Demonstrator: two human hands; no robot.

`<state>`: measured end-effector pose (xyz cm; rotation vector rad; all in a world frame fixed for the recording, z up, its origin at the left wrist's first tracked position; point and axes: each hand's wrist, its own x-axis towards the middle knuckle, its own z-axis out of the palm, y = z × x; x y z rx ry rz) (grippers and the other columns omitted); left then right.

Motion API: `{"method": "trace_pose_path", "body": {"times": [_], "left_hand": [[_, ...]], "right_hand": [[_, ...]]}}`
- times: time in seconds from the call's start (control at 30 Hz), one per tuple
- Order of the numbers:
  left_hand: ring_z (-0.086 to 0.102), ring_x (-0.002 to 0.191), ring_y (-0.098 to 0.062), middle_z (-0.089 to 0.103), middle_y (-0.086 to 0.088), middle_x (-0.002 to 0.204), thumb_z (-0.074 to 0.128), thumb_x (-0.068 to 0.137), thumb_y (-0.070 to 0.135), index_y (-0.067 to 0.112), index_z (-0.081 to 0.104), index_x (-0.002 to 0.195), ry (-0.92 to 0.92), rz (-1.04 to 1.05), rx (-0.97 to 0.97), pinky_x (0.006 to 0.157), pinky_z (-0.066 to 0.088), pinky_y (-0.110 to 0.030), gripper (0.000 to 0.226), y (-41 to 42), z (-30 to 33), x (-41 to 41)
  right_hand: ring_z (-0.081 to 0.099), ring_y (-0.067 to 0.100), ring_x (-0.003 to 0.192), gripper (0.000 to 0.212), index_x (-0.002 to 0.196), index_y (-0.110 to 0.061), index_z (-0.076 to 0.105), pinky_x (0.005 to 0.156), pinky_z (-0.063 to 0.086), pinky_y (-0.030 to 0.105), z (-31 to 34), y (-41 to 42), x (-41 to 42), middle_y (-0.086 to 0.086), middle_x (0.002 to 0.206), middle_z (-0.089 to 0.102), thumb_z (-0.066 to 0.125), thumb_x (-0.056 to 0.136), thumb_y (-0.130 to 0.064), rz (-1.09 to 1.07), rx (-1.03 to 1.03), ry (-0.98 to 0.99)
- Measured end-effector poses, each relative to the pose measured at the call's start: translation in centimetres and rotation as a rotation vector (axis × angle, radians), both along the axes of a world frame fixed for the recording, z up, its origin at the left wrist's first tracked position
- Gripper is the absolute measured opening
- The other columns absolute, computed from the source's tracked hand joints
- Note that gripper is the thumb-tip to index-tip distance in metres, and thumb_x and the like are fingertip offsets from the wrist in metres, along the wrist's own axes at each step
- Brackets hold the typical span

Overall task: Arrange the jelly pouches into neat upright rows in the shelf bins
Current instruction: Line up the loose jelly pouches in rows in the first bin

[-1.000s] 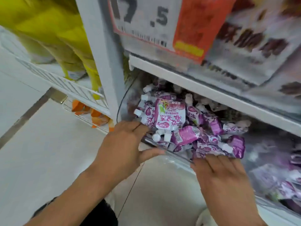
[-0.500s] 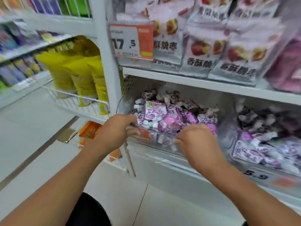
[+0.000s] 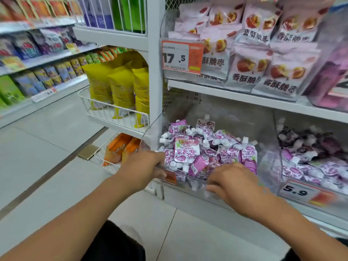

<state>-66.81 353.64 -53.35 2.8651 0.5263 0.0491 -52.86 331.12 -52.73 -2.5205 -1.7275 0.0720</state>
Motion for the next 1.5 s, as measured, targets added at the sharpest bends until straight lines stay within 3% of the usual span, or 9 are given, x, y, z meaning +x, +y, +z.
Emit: {"method": "trace_pose_path", "body": {"times": [0.13, 0.27, 0.47, 0.57, 0.73, 0.87, 1.1, 1.37, 1.5], "left_hand": [[0.051, 0.083, -0.014, 0.055, 0.006, 0.094, 0.076, 0.078, 0.047, 0.022, 0.055, 0.094, 0.058, 0.069, -0.027, 0.061, 0.039, -0.031, 0.036, -0.1, 0.7, 0.3], [0.058, 0.096, -0.020, 0.054, 0.002, 0.104, 0.088, 0.062, 0.044, 0.018, 0.050, 0.114, 0.062, 0.205, -0.094, 0.076, 0.049, -0.031, 0.070, 0.1, 1.4, 1.3], [0.056, 0.095, -0.021, 0.053, -0.001, 0.116, 0.082, 0.064, 0.058, 0.024, 0.051, 0.107, 0.195, 0.170, -0.003, 0.078, 0.051, -0.035, 0.063, 0.9, 0.6, 1.7], [0.056, 0.112, -0.020, 0.049, 0.001, 0.132, 0.074, 0.063, 0.068, 0.031, 0.044, 0.118, 0.263, 0.128, 0.010, 0.080, 0.049, -0.030, 0.073, 0.8, 1.0, 1.8], [0.054, 0.105, -0.006, 0.051, 0.021, 0.112, 0.066, 0.046, 0.088, 0.047, 0.044, 0.105, 0.343, 0.092, -0.268, 0.084, 0.049, -0.026, 0.075, 1.7, 2.5, 2.7], [0.061, 0.105, -0.017, 0.065, 0.000, 0.115, 0.050, 0.042, 0.099, 0.022, 0.057, 0.106, 0.419, 0.058, -0.325, 0.089, 0.051, -0.041, 0.101, 1.4, 2.1, 3.8], [0.064, 0.078, -0.007, 0.071, 0.013, 0.078, 0.061, 0.065, 0.070, 0.029, 0.078, 0.079, 0.133, 0.057, -0.417, 0.075, 0.052, -0.042, 0.047, 1.4, 2.8, 1.7], [0.056, 0.081, 0.000, 0.064, 0.017, 0.078, 0.044, 0.068, 0.089, 0.037, 0.066, 0.084, 0.046, 0.059, -0.134, 0.067, 0.050, -0.029, 0.059, -0.1, 1.3, 1.7], [0.047, 0.063, -0.011, 0.052, 0.003, 0.059, 0.040, 0.093, 0.063, 0.028, 0.047, 0.061, 0.054, -0.013, -0.156, 0.079, 0.039, -0.038, 0.048, -0.6, 0.9, 2.5]], "right_hand": [[0.053, 0.011, 0.116, 0.038, 0.123, -0.035, 0.062, 0.098, 0.046, 0.036, 4.9, 4.5, 2.0, -0.012, 0.122, 0.061, 0.044, 0.096, -0.055, 0.114, 0.207, 0.102], [0.024, 0.021, 0.146, 0.065, 0.149, -0.039, 0.034, 0.114, 0.031, 0.047, 3.5, 12.5, 4.1, -0.008, 0.162, 0.019, 0.048, 0.091, -0.064, 0.316, -0.335, -0.065], [0.059, 0.024, 0.105, 0.054, 0.108, -0.033, 0.061, 0.086, 0.052, 0.041, 2.4, 13.4, 6.8, -0.009, 0.128, 0.058, 0.049, 0.076, -0.076, 0.417, -0.484, -0.180], [0.059, 0.019, 0.105, 0.044, 0.086, -0.033, 0.050, 0.086, 0.051, 0.038, 3.4, 8.5, 10.1, -0.015, 0.122, 0.059, 0.042, 0.073, -0.074, 0.356, -0.495, -0.162], [0.052, 0.001, 0.117, 0.029, 0.090, -0.038, 0.054, 0.105, 0.034, 0.028, 3.4, 2.8, 12.6, -0.027, 0.114, 0.060, 0.035, 0.084, -0.060, 0.328, -0.473, -0.147], [0.056, -0.001, 0.111, 0.026, 0.113, -0.045, 0.059, 0.098, 0.047, 0.031, 6.4, 5.7, 10.6, -0.025, 0.120, 0.059, 0.051, 0.091, -0.055, 0.319, -0.249, 0.135], [0.022, 0.015, 0.148, 0.067, 0.152, -0.040, 0.027, 0.119, 0.023, 0.041, 1.0, 15.4, 6.5, -0.010, 0.162, 0.020, 0.057, 0.092, -0.043, 0.494, -0.585, 0.269], [0.048, 0.016, 0.093, 0.036, 0.125, -0.042, 0.048, 0.075, 0.042, 0.035, 3.5, 11.7, 7.3, -0.015, 0.104, 0.040, 0.050, 0.091, -0.053, 0.604, -0.557, -0.005], [0.044, 0.014, 0.126, 0.044, 0.133, -0.043, 0.047, 0.098, 0.045, 0.039, 4.4, 7.0, 8.0, -0.016, 0.118, 0.047, 0.041, 0.094, -0.062, 0.560, -0.563, -0.020]]}}
